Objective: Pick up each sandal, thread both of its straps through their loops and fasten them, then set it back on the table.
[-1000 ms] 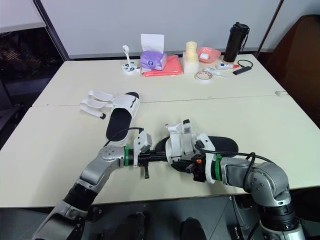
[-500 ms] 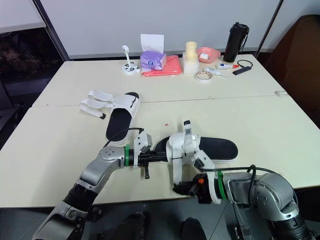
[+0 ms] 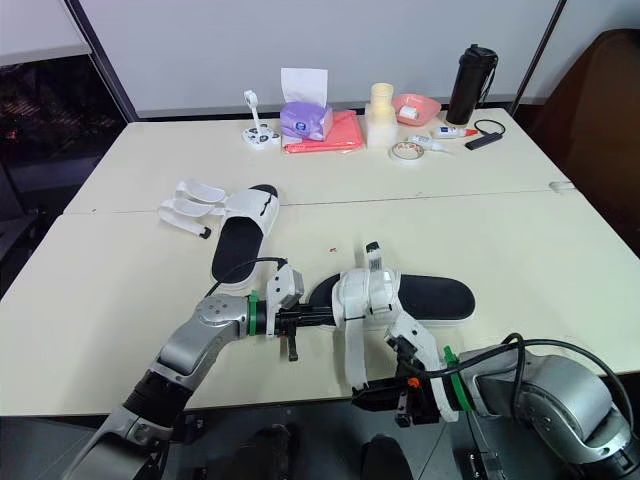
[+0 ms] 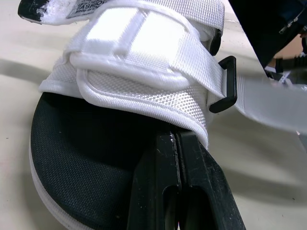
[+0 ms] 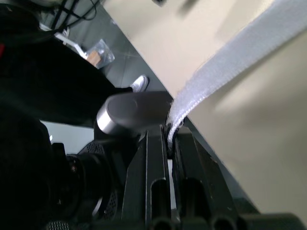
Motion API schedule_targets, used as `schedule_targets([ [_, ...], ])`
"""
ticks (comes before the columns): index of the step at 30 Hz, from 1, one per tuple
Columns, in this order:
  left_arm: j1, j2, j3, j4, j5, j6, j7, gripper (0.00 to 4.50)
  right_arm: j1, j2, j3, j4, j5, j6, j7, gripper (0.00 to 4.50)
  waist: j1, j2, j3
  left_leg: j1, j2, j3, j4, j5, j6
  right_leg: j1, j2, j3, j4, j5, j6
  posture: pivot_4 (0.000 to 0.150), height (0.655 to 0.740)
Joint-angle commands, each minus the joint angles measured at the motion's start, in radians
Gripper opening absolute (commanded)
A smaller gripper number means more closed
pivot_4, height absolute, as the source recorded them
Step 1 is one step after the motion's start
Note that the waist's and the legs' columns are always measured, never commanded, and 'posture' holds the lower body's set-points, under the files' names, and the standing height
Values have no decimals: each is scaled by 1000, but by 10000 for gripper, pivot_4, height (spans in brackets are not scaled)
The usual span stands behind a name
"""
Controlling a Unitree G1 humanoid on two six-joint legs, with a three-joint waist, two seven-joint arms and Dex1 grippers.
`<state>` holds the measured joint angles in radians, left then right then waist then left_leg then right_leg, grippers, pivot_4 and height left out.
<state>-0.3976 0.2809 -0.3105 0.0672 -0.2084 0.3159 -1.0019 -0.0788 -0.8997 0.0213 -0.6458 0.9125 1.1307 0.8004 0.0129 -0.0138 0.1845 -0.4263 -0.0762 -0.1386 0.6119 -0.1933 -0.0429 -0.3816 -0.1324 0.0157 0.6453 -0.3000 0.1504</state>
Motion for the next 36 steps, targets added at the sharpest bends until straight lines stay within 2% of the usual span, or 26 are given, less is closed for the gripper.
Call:
schedule_targets([
  [1, 13, 5, -30, 19, 8, 16, -11, 0, -85, -25, -88, -28, 83, 16, 6, 339, 0, 0, 0, 0, 0, 0, 0, 0, 0, 0, 0, 0, 0, 0, 0, 1500, 7400],
  [5, 3, 0, -28, 31, 9, 11, -9, 0, -273, -7, -108, 65, 125, 43, -12, 339, 0, 0, 0, 0, 0, 0, 0, 0, 0, 0, 0, 0, 0, 0, 0, 1500, 7400],
  [9, 0, -4, -27, 35, 12, 7, -4, 0, -433, 42, -36, 238, 20, 9, -26, 339, 0, 0, 0, -1, 0, 0, 0, 0, 0, 0, 0, 0, 0, 0, 0, 1500, 7400],
  [15, 8, -5, -20, 25, 12, 11, 10, 0, -502, 66, 107, 401, -157, -93, 33, 339, -1, 0, 0, -1, -1, 0, 0, 0, 0, -1, 0, 0, 0, 0, 0, 1500, 7400],
  [24, 15, -6, -18, 14, 10, 15, 27, 0, -547, 111, 169, 528, -275, -168, 92, 339, -1, 0, 0, 0, -1, 0, 1, 0, 0, 0, 0, 0, 0, 0, 0, 1500, 7400],
  [27, 18, -6, -17, 12, 9, 16, 31, 0, -551, 116, 156, 542, -277, -165, 107, 9969, 0, 0, 0, 0, -1, 0, 1, 0, 0, 0, 0, 0, 0, 0, 0, 1500, 7400],
  [34, 22, -7, -16, 9, 6, 15, 31, 0, -587, 146, 87, 558, -302, -204, 82, 44646, -1, 0, 0, 0, -1, 0, 1, 0, 0, 0, 0, 0, 0, 0, 0, 1500, 7400],
  [36, 21, -7, -16, 11, 6, 12, 29, 0, -608, 161, 58, 577, -305, -210, 66, 44646, -1, 0, 0, 0, -1, 0, 1, 0, 0, 0, 0, 0, 0, 0, 0, 1500, 7400],
])
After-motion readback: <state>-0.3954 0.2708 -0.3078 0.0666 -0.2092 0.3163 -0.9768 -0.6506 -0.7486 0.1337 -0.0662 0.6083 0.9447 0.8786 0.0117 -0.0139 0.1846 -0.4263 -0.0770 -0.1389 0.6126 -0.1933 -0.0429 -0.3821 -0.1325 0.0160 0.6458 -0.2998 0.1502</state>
